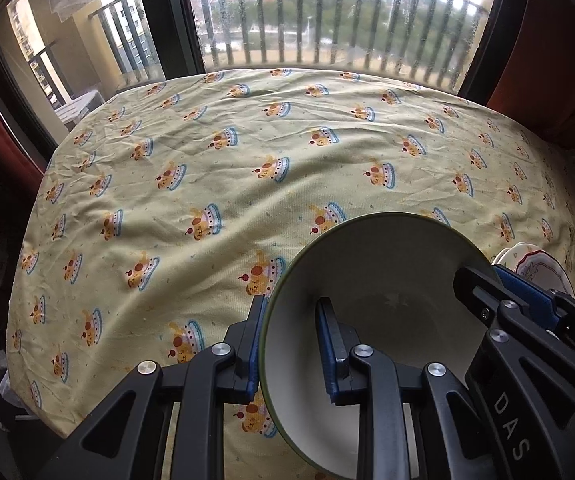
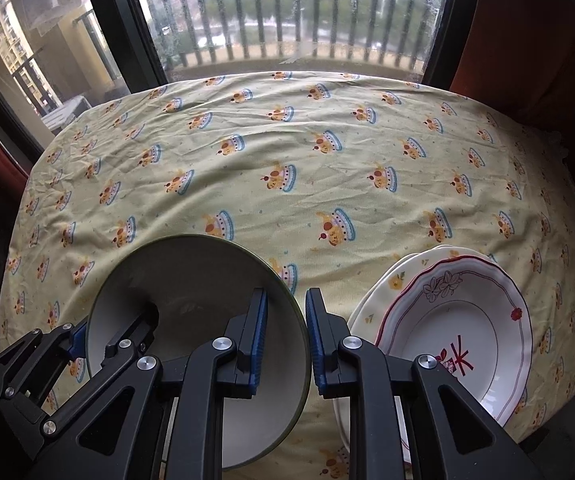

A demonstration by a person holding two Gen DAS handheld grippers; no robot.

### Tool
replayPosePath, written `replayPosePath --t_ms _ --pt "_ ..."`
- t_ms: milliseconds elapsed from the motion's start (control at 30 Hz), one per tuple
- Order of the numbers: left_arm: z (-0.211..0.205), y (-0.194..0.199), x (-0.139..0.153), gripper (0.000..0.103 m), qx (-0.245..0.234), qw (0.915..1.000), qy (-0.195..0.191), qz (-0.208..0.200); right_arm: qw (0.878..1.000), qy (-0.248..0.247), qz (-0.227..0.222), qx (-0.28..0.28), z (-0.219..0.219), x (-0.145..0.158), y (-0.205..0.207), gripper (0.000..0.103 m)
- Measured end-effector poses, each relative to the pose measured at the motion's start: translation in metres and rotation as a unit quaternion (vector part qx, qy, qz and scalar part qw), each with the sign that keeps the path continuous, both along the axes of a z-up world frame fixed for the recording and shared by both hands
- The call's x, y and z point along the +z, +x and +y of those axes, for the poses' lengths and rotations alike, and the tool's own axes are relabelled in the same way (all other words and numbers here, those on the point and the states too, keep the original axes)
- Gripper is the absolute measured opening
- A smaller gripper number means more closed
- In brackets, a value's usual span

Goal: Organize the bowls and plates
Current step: 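Tilt the nested bowls with both grippers and bring them over the plates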

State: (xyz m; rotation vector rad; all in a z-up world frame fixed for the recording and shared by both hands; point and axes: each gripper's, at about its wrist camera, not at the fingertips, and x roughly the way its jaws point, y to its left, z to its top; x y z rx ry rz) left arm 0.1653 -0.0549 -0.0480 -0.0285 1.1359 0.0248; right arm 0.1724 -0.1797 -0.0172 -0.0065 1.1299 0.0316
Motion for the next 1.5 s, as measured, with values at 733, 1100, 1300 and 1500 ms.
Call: replayPosePath --t_ms 733,1100,1300,1500 --pt "0.008 -0.001 -0.027 0.074 -0.118 0.9897 -0.076 0.031 0.995 -0.024 0.029 -0.098 0.005 -0.014 -0.026 0.079" --pt "0.019 0.011 -0.041 0.081 -0.109 0.9843 -0.132 0.044 0.987 0.004 0.028 -0.16 -0.007 -0.02 -0.026 0.085" --pt "0.016 0.008 -0.039 0.074 -0.113 0.9837 -0.134 0.041 0.984 0.041 0.034 -0.171 -0.012 -0.026 -0.025 0.085" --pt "0.011 0.003 -0.035 0.068 -0.112 0.9859 -0.118 0.038 0.985 0.066 0.05 -0.153 -0.019 -0.035 -0.019 0.085"
